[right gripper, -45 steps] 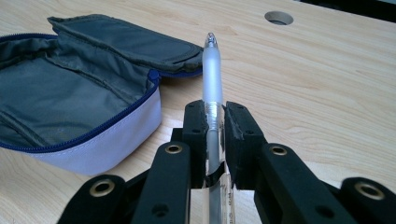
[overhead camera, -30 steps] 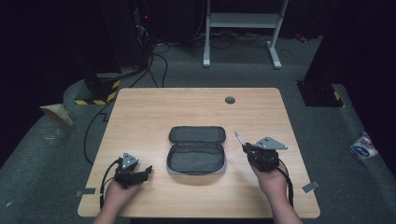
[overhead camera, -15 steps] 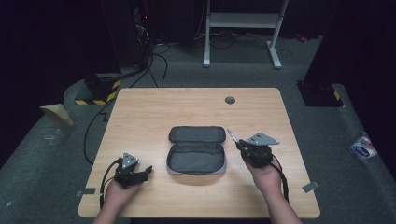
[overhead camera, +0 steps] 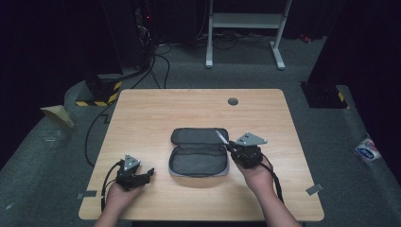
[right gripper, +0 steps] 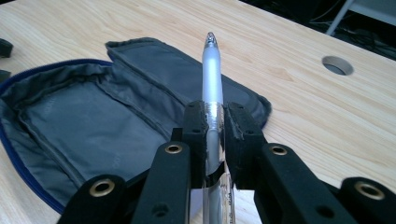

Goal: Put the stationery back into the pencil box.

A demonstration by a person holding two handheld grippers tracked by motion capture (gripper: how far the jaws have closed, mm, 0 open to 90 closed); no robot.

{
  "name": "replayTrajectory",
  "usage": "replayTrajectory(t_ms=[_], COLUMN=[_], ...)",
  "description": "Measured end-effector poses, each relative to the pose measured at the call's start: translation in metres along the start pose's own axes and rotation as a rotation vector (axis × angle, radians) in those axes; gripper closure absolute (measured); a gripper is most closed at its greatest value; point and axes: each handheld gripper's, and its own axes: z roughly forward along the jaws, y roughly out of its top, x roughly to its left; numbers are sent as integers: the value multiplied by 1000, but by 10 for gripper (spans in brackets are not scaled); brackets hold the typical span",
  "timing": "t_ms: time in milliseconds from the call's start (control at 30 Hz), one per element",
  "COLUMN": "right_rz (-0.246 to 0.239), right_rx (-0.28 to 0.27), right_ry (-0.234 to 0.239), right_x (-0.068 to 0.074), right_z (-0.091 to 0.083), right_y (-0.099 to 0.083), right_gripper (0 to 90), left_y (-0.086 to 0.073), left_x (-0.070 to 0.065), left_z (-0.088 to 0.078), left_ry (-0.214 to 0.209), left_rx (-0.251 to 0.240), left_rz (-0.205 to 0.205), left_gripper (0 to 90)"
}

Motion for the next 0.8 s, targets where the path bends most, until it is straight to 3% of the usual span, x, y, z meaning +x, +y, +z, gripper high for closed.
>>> replayTrajectory(t_ms=[800], right_rz=[-90], right_rx=[14], right_ry=[90], right_x=[38], right_z=[28], right_y=[25], right_gripper=[785], left_y=[0], left_x=[0], left_z=[0], left_ry=[-5], left_rx=[0], left_rz=[3], left_gripper=[308])
